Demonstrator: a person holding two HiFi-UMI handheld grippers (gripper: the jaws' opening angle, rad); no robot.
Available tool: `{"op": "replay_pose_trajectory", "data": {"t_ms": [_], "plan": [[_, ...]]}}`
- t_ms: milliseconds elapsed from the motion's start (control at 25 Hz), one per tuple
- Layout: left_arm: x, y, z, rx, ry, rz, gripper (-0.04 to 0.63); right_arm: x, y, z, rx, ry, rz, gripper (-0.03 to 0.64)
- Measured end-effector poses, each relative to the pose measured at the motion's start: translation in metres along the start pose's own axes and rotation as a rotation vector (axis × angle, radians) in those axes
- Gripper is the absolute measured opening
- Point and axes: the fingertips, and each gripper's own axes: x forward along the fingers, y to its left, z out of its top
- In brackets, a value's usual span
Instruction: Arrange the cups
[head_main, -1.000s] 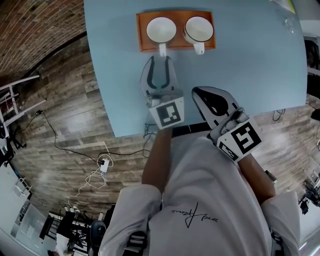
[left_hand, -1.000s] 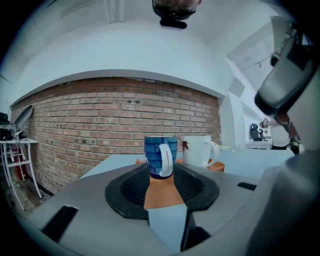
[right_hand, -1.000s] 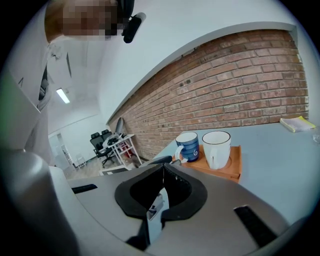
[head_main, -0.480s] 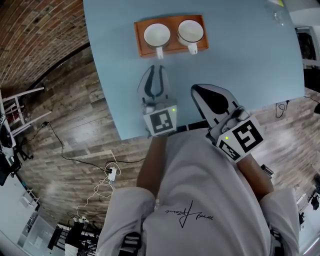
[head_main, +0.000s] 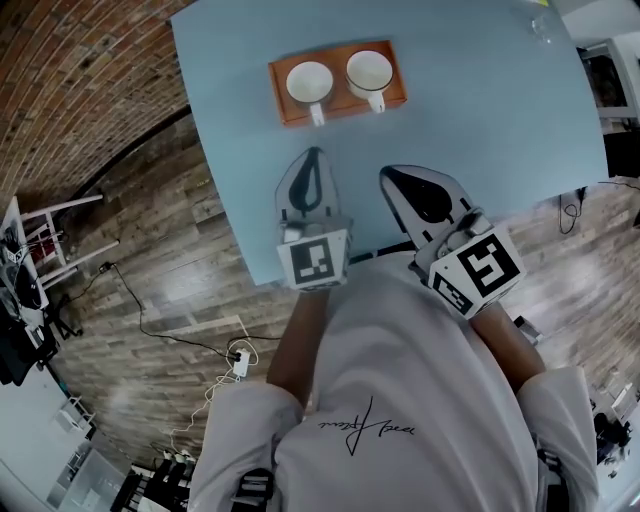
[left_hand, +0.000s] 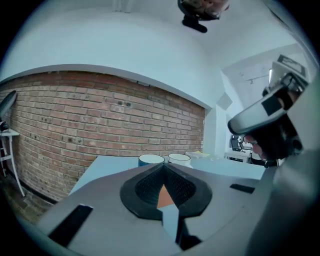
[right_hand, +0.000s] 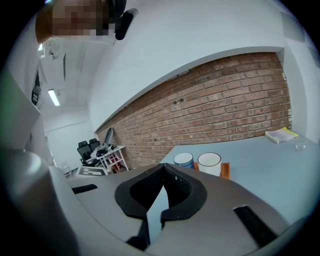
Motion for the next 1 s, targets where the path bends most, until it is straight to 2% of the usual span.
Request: {"op": "replay_pose_trajectory", "data": {"t_ms": [280,440,520,760,1000], "plan": [[-0.010,-0.004,0.019,-0.011,0.052,-0.071,0.009,-0.008,0.006,0.013,-0.041,-0.020,-0.048,0.020],[-0.014,-0.018,0.034,0.004,0.044,-0.126,0.009,-0.015,0.002,0.020,-0.040,-0.031,-0.048,0.020],[-0.015,-0.025,0.043,0.008,0.033,-0.154,0.009,-0.018,0.001,0.024,-0.045,-0.036,-0.039,0.020],[-0.014,-0.040,0.063,0.080,0.050,-0.240,0.009,-0.025,0.004,0.036,-0.063,-0.052,0.006,0.020],[-0.006,-0.041,0.086,0.082,0.016,-0.262,0.009,-0.030,-0.006,0.048,-0.026,-0.077,0.043,0.020]]}}
